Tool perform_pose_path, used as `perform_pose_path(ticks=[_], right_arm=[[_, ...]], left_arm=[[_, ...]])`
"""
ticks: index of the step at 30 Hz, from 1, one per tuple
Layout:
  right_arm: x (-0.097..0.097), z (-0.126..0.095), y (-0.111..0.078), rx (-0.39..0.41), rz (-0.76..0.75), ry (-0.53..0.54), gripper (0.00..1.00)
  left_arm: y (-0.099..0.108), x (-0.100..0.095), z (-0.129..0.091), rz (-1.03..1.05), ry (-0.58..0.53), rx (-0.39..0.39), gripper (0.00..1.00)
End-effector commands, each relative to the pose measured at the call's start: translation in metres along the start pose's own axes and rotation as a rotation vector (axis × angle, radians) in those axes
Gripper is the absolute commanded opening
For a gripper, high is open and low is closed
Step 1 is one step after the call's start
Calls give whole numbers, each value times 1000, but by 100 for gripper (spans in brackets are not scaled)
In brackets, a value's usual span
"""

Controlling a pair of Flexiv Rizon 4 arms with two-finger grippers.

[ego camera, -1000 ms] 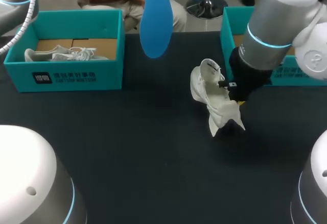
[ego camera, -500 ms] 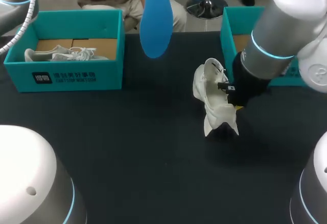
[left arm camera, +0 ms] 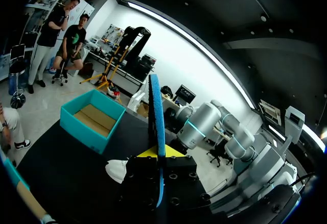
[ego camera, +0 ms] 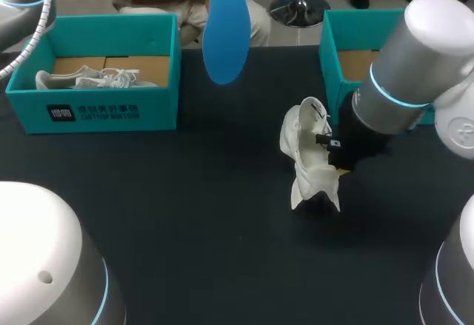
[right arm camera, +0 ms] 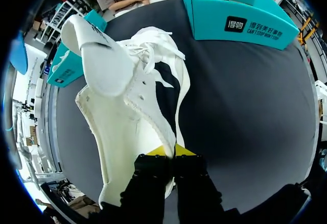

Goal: Take the shoe out of the shoebox, open the shoe tongue, remove and reinsert the insole, then place the shoe into the shoebox

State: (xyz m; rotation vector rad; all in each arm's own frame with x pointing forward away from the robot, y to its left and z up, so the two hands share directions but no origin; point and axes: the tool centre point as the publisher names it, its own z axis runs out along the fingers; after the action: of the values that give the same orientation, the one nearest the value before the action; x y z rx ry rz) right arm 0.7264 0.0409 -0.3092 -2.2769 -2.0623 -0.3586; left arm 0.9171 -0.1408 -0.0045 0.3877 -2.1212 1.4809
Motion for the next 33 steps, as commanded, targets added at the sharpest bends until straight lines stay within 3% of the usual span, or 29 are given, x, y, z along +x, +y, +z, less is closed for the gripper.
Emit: perform_pose_path(ticks=[1, 15, 33], right_arm=[[-1, 18, -7, -3, 8, 21, 0], [4, 50, -28, 23, 13, 23, 0], [9, 62, -45, 44, 27, 36, 0]], left_arm=[[0, -1, 0, 0, 1, -2, 0], [0, -1, 0, 0, 1, -2, 0], [0, -1, 0, 0, 1, -2, 0]])
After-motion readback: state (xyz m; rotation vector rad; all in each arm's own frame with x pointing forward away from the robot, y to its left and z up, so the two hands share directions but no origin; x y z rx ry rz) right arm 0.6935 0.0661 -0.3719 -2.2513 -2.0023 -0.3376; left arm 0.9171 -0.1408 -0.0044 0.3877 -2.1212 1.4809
